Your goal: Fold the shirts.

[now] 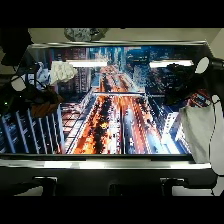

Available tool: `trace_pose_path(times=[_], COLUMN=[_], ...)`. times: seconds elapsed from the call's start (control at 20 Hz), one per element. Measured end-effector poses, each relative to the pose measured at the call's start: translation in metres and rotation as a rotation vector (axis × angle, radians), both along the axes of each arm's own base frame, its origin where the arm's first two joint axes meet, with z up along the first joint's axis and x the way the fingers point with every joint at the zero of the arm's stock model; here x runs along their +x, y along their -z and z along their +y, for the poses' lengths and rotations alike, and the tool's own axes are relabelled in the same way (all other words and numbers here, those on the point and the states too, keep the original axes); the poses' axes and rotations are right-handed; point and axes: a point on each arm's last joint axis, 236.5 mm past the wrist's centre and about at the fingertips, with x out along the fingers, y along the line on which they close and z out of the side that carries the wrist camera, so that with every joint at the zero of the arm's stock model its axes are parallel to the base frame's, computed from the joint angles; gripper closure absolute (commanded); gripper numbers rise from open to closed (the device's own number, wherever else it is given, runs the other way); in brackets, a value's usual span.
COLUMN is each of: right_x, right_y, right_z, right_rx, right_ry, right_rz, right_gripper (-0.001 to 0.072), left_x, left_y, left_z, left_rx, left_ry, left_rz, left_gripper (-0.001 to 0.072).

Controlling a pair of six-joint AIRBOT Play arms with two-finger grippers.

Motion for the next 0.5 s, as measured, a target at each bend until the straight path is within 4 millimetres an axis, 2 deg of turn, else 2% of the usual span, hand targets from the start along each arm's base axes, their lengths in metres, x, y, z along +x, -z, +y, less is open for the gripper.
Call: trace_pose_path(times=[0.15,0.25,0.4,0.5], right_x=[0.021,0.035,0.050,0.054], right_y=[-0.004,-0.007,-0.012,-0.013], right_z=[-0.002,-0.003,-0.004,-0.005], right_rx=[-0.006,-0.010,-0.014,-0.015], right_ry=[0.010,0.017,0.025,0.027], right_rz=[-0.090,-0.150,-0.215,-0.234], right_gripper=[0.0141,0.0141,0.0141,0.0141], left_x=[0.017,0.027,0.045,0.052], left_y=[0.005,0.007,0.007,0.013], left_z=[0.020,0.027,0.040,0.063], left_rx=[0.091,0.130,0.152,0.125], left_ry=[0.001,0.009,-0.011,-0.101], left_rz=[-0.045,-0.072,-0.121,-0.122], left_gripper=[0.0094,-0.0013,-0.0013,-0.0013])
